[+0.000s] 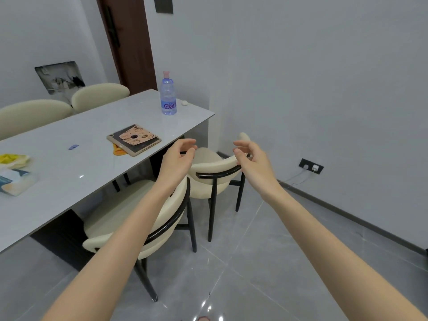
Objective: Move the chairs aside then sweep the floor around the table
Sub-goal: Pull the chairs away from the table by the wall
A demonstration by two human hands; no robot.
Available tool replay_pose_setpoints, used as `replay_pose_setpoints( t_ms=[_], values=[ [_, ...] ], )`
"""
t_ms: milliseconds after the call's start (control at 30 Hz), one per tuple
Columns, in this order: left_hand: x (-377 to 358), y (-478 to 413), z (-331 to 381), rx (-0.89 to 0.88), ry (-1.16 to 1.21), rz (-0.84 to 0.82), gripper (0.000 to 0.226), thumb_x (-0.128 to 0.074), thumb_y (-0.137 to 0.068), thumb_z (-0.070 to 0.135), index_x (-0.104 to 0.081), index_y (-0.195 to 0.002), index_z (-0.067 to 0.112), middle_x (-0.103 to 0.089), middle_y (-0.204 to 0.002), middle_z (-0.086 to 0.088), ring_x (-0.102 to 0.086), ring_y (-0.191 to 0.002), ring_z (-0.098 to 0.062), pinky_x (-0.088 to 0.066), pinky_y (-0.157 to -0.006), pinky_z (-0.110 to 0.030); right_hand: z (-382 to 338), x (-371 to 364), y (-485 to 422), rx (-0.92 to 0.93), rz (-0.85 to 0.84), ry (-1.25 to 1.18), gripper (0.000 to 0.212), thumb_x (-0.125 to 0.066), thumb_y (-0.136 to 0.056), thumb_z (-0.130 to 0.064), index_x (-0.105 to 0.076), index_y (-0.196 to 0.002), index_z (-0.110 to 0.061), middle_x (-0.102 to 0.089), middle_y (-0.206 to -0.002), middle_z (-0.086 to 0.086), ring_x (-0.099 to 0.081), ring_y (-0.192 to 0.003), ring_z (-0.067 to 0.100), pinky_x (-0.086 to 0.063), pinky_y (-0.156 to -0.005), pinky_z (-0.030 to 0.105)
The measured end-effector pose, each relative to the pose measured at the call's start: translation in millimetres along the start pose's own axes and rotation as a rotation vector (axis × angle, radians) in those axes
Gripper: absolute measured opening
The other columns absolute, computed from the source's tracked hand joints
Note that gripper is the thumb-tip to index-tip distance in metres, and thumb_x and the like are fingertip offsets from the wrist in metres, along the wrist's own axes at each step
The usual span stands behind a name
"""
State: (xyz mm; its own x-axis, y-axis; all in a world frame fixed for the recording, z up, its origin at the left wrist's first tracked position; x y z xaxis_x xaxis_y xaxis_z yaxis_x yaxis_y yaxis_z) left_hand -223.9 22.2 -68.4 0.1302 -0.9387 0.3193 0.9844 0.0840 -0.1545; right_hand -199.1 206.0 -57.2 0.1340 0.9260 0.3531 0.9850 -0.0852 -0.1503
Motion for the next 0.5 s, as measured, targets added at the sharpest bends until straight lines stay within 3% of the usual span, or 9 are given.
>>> replay_pose_setpoints(
  t_ms=[133, 300, 367, 500],
  values=[
    [-18.9, -64.3, -16.6, 0.044, -0.019, -0.015, 0.03, -0.045, -0.095, 0.012, -0.057, -0.121, 0.021, -0.063, -0.115, 0.006, -0.058, -0.111, -0.015, -0.046, -0.103, -0.043, 19.7, -3.1, -62.6, -0.045, -0.012, 0.035, 0.031, -0.048, -0.098, -0.024, -0.055, -0.128, -0.021, -0.058, -0.11, -0.011, -0.057, -0.099, 0.013, -0.045, -0.093, 0.028],
    [-44.9, -130.2, -41.0, 0.099, -0.088, -0.055, 0.03, -0.047, -0.095, 0.016, -0.057, -0.122, 0.02, -0.063, -0.122, 0.002, -0.058, -0.114, -0.019, -0.046, -0.102, -0.046, 51.7, 2.8, -129.8, -0.083, -0.035, 0.093, 0.028, -0.048, -0.098, -0.023, -0.056, -0.125, -0.022, -0.056, -0.106, -0.012, -0.051, -0.083, -0.002, -0.037, -0.073, 0.007],
    [-55.2, -151.4, -49.6, 0.113, -0.128, -0.088, 0.031, -0.047, -0.096, 0.016, -0.056, -0.125, 0.019, -0.06, -0.125, 0.001, -0.056, -0.116, -0.019, -0.045, -0.103, -0.042, 65.7, 5.1, -156.1, -0.1, -0.052, 0.106, 0.029, -0.048, -0.098, -0.022, -0.056, -0.125, -0.022, -0.057, -0.11, -0.011, -0.05, -0.083, -0.003, -0.038, -0.072, 0.009],
    [-84.1, -188.9, -69.6, 0.169, -0.171, -0.094, 0.033, -0.046, -0.096, 0.012, -0.055, -0.127, 0.015, -0.058, -0.128, 0.0, -0.052, -0.116, -0.012, -0.038, -0.096, -0.023, 102.1, 6.4, -209.4, -0.119, -0.102, 0.134, 0.032, -0.048, -0.097, -0.021, -0.055, -0.128, -0.019, -0.059, -0.119, -0.007, -0.049, -0.077, -0.001, -0.038, -0.073, 0.017]
  ],
)
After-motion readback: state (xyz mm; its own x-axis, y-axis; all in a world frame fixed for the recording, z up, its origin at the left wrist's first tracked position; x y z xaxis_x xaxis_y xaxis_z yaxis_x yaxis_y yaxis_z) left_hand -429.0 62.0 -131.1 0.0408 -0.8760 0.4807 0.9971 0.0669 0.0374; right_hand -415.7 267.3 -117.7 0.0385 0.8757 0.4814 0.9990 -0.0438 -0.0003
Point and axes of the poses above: each hand's wrist, its own y-axis away from the middle knuckle, its own x-axis out of the back of the hand, z = x × y, the point moved 1 cm from there along -y, towards the middle knuckle
